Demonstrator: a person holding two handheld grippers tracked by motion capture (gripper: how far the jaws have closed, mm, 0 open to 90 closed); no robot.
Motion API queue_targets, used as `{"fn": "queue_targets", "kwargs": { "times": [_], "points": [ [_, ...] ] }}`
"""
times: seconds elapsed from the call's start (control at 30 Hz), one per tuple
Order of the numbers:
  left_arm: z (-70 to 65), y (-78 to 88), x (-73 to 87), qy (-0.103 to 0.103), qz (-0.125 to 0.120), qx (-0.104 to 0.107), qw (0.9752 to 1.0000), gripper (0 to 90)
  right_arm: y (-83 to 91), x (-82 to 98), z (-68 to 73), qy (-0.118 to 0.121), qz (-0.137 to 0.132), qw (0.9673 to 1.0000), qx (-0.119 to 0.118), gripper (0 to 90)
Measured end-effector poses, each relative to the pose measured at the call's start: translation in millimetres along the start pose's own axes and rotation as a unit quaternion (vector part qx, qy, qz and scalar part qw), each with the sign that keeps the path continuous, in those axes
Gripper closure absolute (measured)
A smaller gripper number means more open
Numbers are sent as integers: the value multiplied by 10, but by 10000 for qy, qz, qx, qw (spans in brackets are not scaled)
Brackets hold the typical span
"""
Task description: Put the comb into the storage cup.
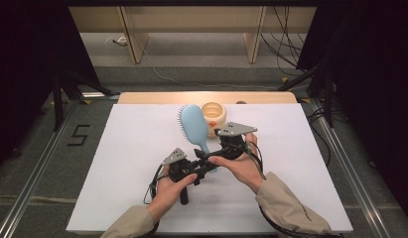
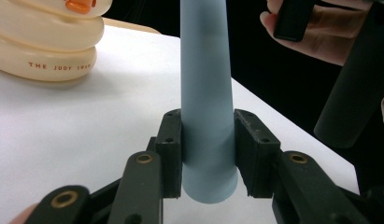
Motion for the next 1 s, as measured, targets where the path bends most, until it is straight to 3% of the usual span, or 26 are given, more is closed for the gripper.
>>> {"fn": "queue_targets", "kwargs": {
  "times": [0.53,1.0],
  "points": [
    [-6,-1,1,-6,11,20,10000,641,32,-207,-25,25,-259,9997,1,5],
    [-10,4,3,-45,42,47,10000,641,-110,-408,14,-3,-425,9991,-64,4]
  ]
}}
Point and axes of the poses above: each handheld gripper's, and its own axes: y roughly backward along the jaws, x roughly out of its underside, z roughly to its left, the point moved 1 cm from there along -y, roughly forward along the jaws, and after that the axes turned 15 degrees about -z, right-handed, at the moved point
